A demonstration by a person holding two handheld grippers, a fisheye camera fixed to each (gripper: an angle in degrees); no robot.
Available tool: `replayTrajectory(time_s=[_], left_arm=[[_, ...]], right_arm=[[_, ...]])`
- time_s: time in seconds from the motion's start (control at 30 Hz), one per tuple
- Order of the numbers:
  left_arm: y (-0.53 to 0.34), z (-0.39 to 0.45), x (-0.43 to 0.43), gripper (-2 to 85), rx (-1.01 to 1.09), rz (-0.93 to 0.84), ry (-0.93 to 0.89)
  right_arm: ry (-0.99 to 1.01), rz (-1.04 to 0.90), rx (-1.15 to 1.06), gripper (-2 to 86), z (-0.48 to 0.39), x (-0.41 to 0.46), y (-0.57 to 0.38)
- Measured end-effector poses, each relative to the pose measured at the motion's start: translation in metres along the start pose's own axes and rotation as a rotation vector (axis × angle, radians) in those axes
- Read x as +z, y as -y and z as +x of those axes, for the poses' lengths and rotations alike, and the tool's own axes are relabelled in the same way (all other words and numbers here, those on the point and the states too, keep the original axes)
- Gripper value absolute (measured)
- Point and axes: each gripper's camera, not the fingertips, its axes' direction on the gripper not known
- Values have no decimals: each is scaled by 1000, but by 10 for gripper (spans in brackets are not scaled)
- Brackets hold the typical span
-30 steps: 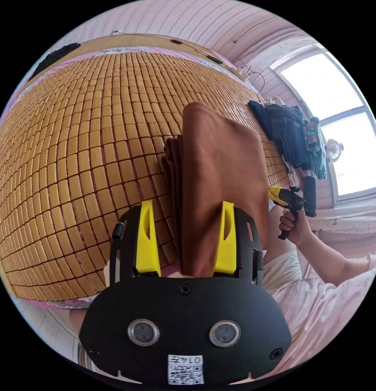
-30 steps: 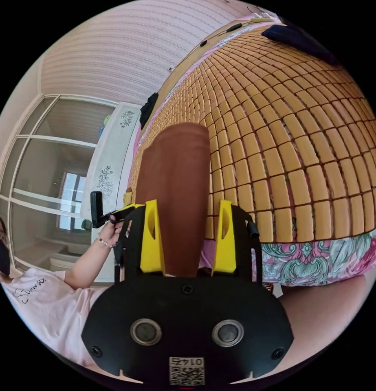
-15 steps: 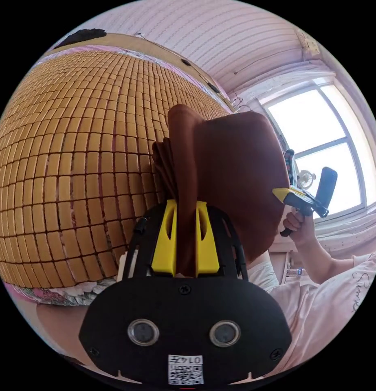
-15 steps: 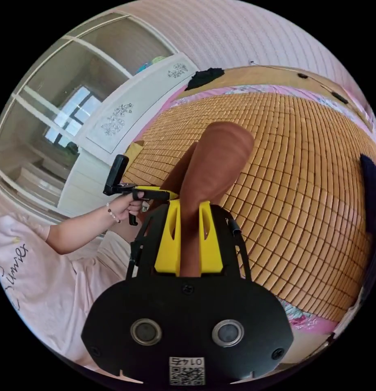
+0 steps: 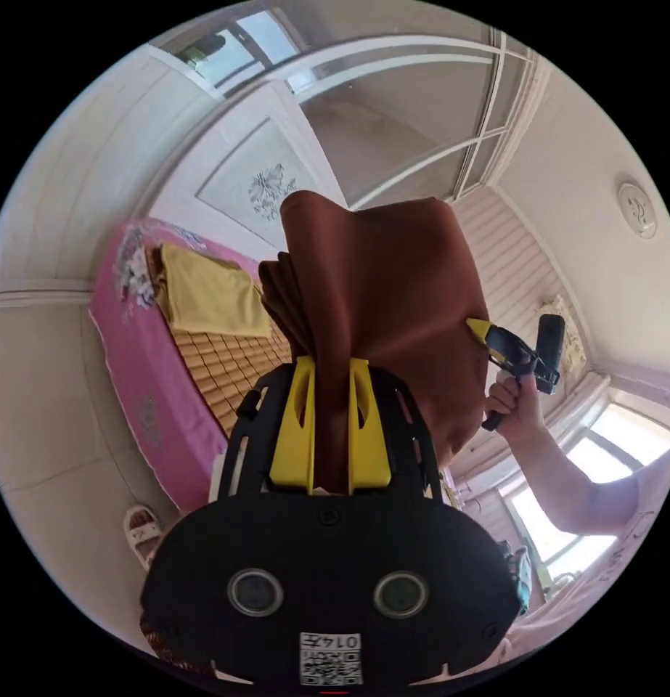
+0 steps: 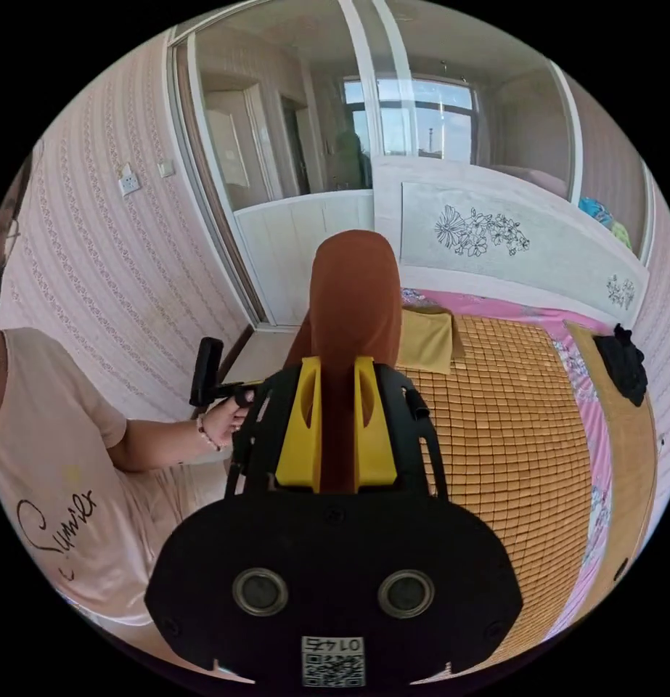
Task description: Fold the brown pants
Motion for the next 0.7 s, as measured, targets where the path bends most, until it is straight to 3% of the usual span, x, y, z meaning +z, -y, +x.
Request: replayTrajectory(time_s=[0.07, 0.2, 0.27, 0.33, 0.53, 0.63, 0.7], left_arm=[[43, -8, 2, 71, 13, 60, 81], [105, -55, 62, 82, -124, 84, 239], [121, -117, 120, 88, -227, -33, 325], [120, -146, 162, 103, -178, -227, 472], [124, -119, 163, 93, 18, -266, 482], [106, -70, 131, 74, 175, -237, 460], [80, -34, 119, 64, 314, -292, 457]], right_arm=[[7, -16, 16, 76, 35, 26, 44], [-126, -118, 314, 62, 132, 96, 120], [-129, -149, 426, 53, 147, 118, 119], [-27, -139, 364, 54, 137, 135, 101], [-41, -379, 251, 52, 76, 147, -52], [-63, -413, 382, 53, 29, 108, -161], [-131, -411, 590, 54, -12, 62, -250]])
